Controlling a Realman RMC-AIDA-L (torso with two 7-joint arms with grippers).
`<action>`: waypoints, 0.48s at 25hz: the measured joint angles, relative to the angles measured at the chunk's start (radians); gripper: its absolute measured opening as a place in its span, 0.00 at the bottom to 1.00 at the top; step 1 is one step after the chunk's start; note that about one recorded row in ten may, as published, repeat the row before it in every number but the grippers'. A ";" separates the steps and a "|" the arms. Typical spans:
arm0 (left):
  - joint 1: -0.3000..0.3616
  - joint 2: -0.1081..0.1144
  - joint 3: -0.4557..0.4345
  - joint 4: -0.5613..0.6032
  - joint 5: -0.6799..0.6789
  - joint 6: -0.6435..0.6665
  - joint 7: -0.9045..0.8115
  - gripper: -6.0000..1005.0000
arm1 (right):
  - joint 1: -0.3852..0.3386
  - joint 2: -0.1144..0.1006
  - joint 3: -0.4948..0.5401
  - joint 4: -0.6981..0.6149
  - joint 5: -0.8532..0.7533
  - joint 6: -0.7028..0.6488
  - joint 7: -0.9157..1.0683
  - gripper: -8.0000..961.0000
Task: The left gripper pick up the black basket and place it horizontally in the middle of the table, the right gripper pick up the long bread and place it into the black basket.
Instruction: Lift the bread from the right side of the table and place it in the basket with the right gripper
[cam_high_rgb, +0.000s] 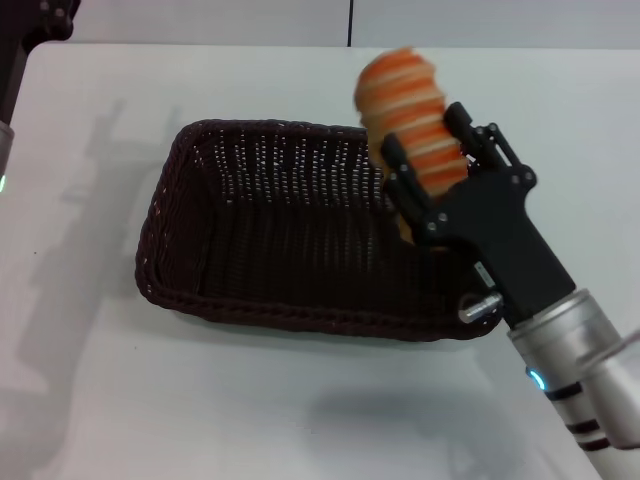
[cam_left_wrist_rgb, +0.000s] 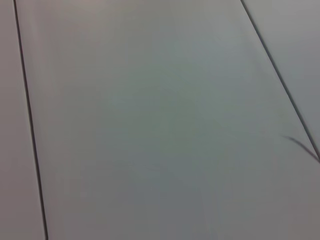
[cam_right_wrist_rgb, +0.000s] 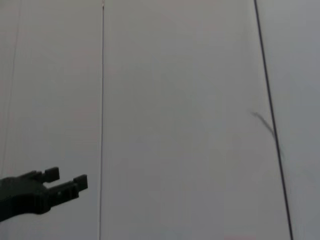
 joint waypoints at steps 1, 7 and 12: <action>0.000 0.000 0.000 0.000 0.000 0.000 0.000 0.79 | 0.000 0.000 0.000 0.000 0.000 0.000 0.000 0.52; 0.011 -0.001 -0.007 -0.001 -0.002 0.000 -0.001 0.79 | -0.002 -0.003 0.003 0.020 0.000 -0.015 -0.003 0.71; 0.028 -0.001 -0.031 0.001 -0.008 0.002 -0.001 0.79 | -0.081 -0.007 0.027 0.023 0.007 -0.137 -0.006 0.82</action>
